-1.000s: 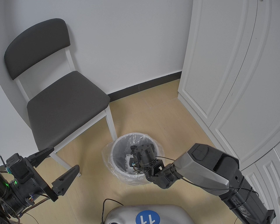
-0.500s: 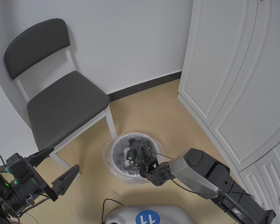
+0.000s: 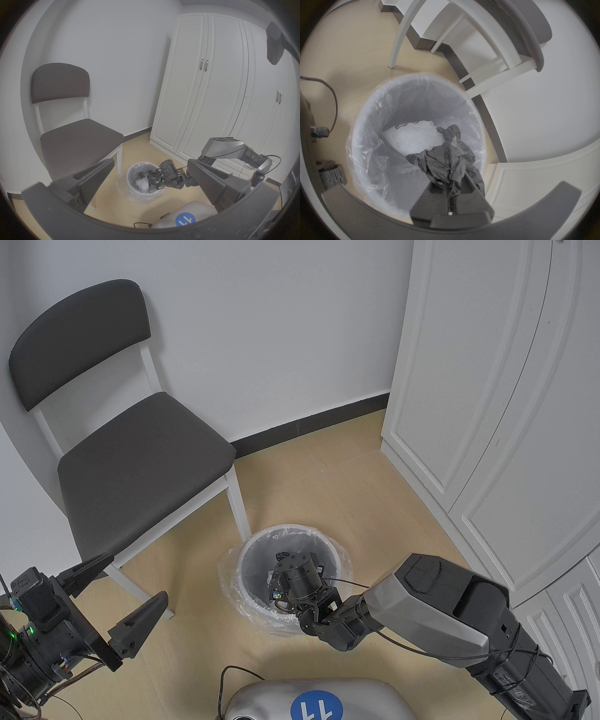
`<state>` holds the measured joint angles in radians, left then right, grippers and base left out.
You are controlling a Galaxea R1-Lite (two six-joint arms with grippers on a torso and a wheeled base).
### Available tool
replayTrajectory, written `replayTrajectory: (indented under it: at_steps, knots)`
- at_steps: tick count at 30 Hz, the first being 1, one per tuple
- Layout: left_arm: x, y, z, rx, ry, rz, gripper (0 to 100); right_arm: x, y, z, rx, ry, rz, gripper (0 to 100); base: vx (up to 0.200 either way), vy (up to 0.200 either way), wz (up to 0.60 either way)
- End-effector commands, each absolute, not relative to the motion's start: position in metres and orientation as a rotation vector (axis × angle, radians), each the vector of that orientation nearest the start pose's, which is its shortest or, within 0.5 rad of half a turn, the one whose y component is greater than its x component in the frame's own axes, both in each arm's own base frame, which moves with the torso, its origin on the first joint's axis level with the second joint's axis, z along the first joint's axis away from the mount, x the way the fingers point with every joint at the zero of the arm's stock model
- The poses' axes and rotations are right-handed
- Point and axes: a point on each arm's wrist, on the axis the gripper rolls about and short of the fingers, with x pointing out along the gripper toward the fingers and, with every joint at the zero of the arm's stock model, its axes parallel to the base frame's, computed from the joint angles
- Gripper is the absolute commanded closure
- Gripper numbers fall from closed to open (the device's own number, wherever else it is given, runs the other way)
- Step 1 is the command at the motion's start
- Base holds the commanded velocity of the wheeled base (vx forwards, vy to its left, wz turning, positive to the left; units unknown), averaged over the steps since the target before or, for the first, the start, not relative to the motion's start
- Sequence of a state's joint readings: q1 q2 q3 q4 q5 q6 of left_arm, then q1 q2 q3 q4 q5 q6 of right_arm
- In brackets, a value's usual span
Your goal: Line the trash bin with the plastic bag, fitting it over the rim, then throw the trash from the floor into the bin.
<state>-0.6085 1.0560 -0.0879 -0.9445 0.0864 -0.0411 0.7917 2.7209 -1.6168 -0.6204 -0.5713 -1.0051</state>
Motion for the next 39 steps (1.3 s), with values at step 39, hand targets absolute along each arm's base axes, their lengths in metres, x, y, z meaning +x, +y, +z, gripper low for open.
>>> replayTrajectory:
  at_steps: [39]
  knots:
    - [0.093, -0.063, 0.16, -0.036, 0.019, -0.524, 0, 0.393, 0.346, -0.063, -1.326, 0.271, 0.366, 100, 0.0, 0.0, 0.0]
